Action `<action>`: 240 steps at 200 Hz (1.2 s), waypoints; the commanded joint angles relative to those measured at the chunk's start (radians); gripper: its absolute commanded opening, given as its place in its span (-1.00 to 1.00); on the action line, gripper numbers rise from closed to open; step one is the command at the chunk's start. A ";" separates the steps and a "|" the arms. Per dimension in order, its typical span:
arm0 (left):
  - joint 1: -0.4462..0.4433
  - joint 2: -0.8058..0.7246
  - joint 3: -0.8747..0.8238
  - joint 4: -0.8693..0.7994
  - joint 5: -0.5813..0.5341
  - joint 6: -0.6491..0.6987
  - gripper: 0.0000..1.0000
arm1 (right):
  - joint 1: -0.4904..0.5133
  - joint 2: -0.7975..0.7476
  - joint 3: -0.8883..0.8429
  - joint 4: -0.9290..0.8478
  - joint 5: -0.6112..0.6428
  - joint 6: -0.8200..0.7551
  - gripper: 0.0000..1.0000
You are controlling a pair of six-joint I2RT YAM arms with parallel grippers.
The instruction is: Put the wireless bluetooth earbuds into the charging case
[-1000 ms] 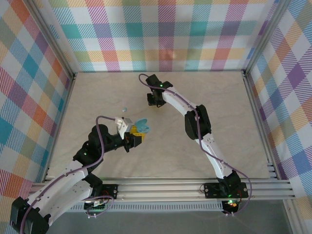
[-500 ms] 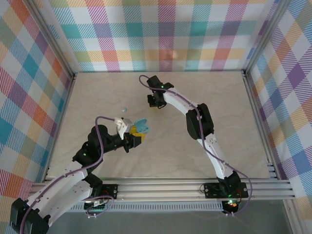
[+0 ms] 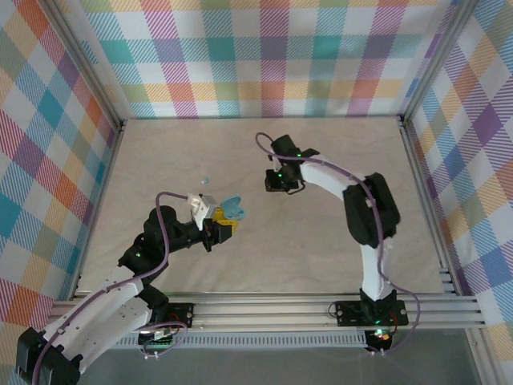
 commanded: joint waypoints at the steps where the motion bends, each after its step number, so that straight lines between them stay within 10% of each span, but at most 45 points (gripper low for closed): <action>1: 0.006 0.006 0.026 0.036 0.007 -0.025 -0.72 | -0.014 -0.157 -0.110 0.087 -0.134 -0.016 -0.61; 133: 0.006 0.103 0.035 0.176 0.094 -0.041 -0.72 | 0.031 -0.651 -0.258 0.128 -0.695 -0.318 -0.51; 240: 0.006 0.105 0.031 0.197 0.179 -0.046 -0.72 | 0.147 -0.540 -0.187 0.042 -0.686 -0.554 -0.43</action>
